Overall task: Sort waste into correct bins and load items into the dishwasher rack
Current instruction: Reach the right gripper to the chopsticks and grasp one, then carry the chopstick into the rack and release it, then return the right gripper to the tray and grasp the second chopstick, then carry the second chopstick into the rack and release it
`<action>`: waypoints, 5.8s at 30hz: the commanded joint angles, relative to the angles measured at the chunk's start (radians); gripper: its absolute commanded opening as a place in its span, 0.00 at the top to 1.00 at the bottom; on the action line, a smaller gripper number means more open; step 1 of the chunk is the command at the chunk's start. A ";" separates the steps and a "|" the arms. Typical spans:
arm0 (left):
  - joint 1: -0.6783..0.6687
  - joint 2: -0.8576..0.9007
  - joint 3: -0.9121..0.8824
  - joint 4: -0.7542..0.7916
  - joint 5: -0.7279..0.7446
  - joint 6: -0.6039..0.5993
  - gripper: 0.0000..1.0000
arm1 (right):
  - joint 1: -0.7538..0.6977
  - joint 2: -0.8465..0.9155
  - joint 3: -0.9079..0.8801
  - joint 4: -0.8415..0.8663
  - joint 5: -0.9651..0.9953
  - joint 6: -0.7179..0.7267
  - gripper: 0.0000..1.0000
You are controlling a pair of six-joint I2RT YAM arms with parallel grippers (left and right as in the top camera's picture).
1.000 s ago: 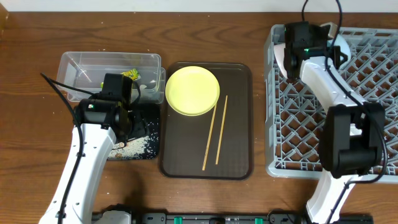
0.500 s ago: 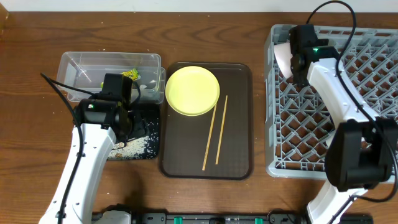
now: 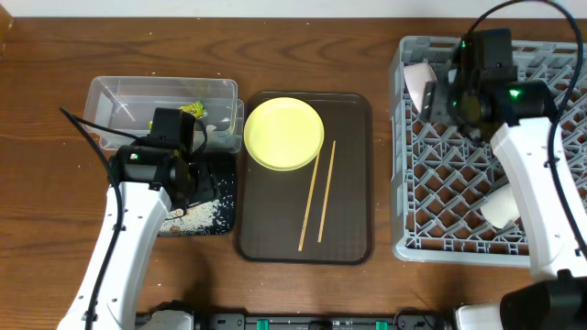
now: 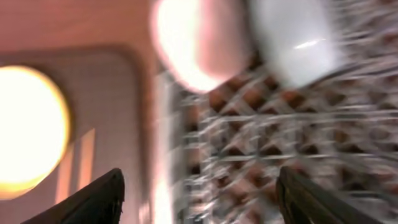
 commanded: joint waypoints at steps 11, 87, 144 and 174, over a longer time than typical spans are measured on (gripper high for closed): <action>0.003 -0.013 0.011 0.003 -0.005 -0.013 0.24 | 0.376 0.035 -0.215 0.103 -0.124 0.092 0.32; 0.003 -0.013 0.011 0.002 -0.002 -0.013 0.24 | 0.120 -0.159 -0.400 0.057 0.124 0.032 0.99; 0.003 -0.013 0.011 0.002 -0.002 -0.013 0.24 | 0.655 0.318 -0.257 0.314 -0.034 0.315 0.51; 0.003 -0.013 0.011 -0.002 -0.002 -0.013 0.24 | 0.479 0.144 -0.256 0.088 0.185 0.342 0.99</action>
